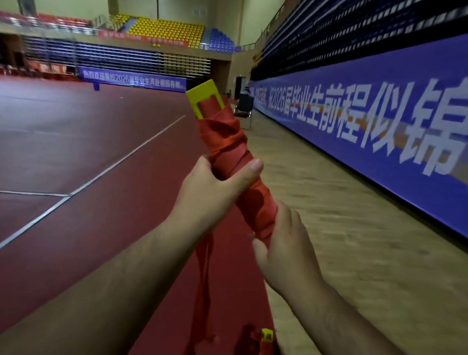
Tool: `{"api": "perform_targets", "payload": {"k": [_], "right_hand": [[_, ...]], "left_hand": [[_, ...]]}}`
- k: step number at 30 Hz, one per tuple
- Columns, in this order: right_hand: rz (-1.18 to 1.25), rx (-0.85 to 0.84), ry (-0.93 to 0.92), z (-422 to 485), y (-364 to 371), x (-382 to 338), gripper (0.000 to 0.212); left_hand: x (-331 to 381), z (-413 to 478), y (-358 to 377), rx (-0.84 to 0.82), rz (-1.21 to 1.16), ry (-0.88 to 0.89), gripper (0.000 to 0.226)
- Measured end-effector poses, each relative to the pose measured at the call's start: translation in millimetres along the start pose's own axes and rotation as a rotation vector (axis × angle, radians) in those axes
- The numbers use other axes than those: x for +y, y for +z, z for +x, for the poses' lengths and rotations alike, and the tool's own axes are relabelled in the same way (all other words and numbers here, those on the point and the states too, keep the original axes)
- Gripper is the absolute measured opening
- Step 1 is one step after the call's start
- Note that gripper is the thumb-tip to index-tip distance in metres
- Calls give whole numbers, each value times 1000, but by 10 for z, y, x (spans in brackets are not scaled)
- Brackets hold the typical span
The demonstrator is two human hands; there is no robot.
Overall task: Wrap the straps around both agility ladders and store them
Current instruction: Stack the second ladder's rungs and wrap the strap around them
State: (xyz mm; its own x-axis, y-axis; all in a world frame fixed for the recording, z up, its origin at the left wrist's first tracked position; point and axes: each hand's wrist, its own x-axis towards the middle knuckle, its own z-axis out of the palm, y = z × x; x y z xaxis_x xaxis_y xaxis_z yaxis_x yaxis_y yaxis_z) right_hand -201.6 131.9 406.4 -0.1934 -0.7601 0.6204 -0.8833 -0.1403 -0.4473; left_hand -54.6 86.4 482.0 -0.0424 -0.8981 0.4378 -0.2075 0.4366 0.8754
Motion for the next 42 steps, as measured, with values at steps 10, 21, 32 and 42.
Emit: {"api": "perform_targets", "payload": {"k": [10, 21, 32, 42], "right_hand": [[606, -340, 122, -113, -266, 155, 68], [105, -201, 264, -221, -116, -24, 60], [816, -738, 176, -367, -158, 264, 55], [551, -192, 246, -163, -226, 195, 28]], "left_hand": [[298, -73, -19, -20, -204, 318, 16], [-30, -40, -175, -61, 22, -62, 47], [-44, -97, -224, -333, -291, 293, 48], [-782, -173, -211, -375, -108, 38, 30]]}}
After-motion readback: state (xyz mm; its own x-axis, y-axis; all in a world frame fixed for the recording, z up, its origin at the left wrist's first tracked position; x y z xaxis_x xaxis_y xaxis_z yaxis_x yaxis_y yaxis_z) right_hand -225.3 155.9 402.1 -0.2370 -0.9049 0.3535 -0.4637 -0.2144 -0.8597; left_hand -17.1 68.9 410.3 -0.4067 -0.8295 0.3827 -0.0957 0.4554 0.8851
